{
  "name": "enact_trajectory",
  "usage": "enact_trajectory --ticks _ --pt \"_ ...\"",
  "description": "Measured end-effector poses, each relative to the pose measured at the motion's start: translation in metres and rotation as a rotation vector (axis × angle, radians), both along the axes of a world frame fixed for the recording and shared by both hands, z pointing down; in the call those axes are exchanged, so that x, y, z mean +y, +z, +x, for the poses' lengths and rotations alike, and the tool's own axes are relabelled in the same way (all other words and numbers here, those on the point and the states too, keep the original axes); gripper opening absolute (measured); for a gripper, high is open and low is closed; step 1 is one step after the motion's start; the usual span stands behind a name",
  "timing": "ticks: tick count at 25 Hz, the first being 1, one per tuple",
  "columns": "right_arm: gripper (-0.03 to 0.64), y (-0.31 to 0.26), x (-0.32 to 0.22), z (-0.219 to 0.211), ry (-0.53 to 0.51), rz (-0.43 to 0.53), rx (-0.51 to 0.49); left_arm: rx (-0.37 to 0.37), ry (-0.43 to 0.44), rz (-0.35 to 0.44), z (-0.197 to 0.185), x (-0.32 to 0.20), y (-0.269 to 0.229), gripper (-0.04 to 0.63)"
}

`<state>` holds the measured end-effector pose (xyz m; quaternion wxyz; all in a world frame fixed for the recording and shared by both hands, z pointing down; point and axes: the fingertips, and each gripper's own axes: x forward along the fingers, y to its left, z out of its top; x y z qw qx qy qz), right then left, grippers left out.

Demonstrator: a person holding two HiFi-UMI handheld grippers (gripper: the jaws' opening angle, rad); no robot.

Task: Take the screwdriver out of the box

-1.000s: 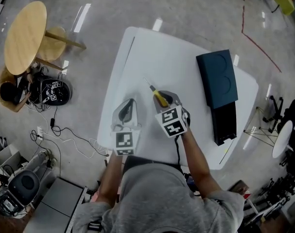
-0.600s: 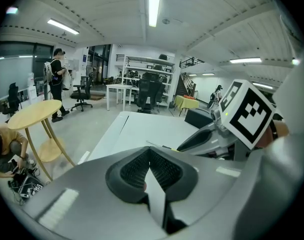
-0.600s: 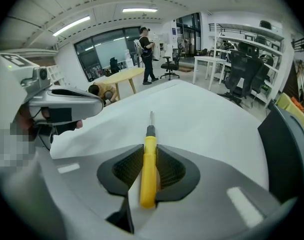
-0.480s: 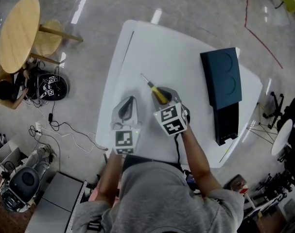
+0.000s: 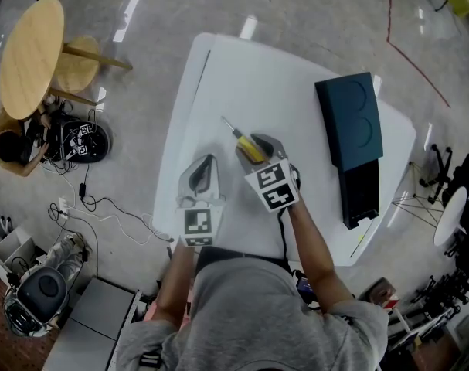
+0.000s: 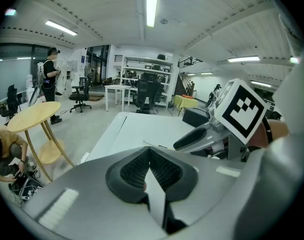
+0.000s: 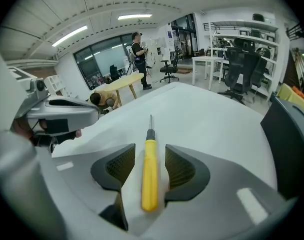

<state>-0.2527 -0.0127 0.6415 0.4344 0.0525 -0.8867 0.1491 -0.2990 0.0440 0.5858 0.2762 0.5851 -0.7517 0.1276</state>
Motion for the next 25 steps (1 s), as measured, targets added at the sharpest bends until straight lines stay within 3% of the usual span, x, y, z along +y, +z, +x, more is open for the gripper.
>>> enact_trajectory --ticks 4,11,25 --pt "0.263 -0.015 -0.002 -0.005 0.012 0.01 -0.052 -0.009 0.007 0.007 0.002 0.001 -0.006 0.012" --pt "0.268 -0.035 0.001 0.002 0.015 0.045 -0.073 -0.035 0.019 0.034 0.01 0.005 -0.024 0.012" --pt "0.101 -0.125 -0.012 0.047 0.147 0.236 -0.267 -0.11 0.063 0.163 0.043 0.001 -0.095 0.012"
